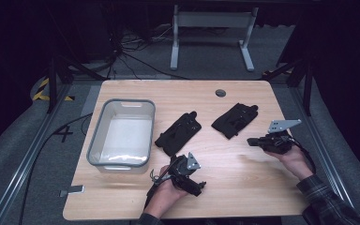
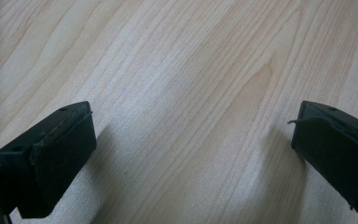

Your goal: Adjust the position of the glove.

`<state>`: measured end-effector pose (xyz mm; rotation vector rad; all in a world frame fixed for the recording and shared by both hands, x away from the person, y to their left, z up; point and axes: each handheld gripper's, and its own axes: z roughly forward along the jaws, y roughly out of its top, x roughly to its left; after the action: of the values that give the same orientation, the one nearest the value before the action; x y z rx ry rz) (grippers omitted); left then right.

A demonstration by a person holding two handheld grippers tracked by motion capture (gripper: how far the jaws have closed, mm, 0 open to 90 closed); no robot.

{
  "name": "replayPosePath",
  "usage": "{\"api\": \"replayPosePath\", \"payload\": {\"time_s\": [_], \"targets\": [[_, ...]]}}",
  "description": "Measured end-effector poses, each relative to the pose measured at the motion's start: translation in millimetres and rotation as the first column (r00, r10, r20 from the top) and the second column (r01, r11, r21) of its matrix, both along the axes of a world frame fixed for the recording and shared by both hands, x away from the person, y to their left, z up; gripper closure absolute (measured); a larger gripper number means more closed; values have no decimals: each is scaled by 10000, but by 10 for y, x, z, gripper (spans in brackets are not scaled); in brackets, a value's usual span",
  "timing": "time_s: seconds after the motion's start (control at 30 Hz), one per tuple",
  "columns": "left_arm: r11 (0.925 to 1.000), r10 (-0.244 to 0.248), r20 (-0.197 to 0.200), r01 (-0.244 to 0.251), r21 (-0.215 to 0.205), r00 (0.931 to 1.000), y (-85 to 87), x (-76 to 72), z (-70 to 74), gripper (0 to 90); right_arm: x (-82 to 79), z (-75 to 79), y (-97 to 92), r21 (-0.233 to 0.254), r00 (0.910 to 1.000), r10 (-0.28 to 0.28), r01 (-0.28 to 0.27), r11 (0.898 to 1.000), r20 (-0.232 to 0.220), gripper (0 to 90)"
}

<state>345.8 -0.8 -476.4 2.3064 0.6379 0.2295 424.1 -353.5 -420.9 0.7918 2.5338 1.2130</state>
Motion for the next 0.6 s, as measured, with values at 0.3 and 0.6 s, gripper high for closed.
{"api": "replayPosePath", "payload": {"time_s": [0.3,0.6], "targets": [[10000,-21,8,21,8,10000,0,2,0,0,178,29,191,-19,9999,142,-142,9999,94,899],[10000,-50,16,50,10,10000,0,5,1,1,351,-7,369,-72,9997,261,-261,9996,9,899]]}}
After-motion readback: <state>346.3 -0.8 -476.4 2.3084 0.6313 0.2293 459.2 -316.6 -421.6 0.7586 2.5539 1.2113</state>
